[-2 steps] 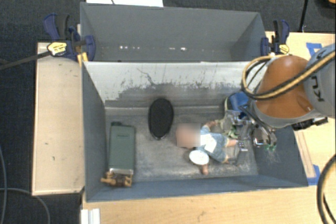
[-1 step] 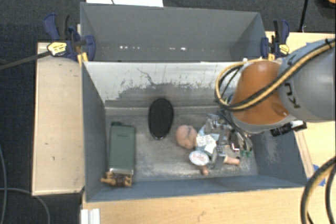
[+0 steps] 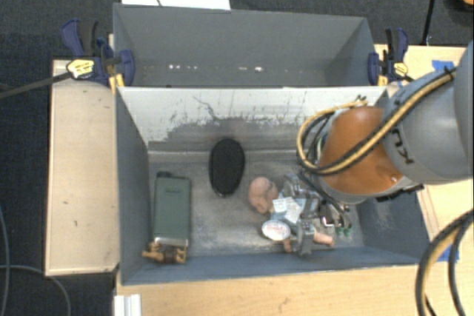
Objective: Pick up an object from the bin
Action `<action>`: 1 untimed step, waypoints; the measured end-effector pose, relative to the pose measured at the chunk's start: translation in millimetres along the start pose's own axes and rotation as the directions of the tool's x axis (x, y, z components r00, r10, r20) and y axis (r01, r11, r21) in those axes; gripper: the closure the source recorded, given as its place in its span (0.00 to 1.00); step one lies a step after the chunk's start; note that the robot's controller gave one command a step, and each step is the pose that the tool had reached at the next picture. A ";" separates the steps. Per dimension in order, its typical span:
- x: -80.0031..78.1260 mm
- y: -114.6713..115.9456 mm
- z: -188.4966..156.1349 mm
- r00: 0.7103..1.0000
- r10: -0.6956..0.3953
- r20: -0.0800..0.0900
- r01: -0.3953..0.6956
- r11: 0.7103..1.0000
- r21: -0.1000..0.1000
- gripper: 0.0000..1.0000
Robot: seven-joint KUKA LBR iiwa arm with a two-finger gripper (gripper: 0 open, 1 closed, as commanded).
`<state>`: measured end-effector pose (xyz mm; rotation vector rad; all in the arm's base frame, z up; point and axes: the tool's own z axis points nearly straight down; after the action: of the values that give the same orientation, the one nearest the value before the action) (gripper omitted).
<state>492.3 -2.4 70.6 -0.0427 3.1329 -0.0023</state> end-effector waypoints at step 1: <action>6.0 0.0 -3.3 0.995 0.100 0.010 -0.100 0.995 -0.005 1.00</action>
Offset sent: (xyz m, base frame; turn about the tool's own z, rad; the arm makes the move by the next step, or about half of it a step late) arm 0.0000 0.0000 0.0000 0.0000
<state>486.3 -2.5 73.9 0.1142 3.1212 0.0050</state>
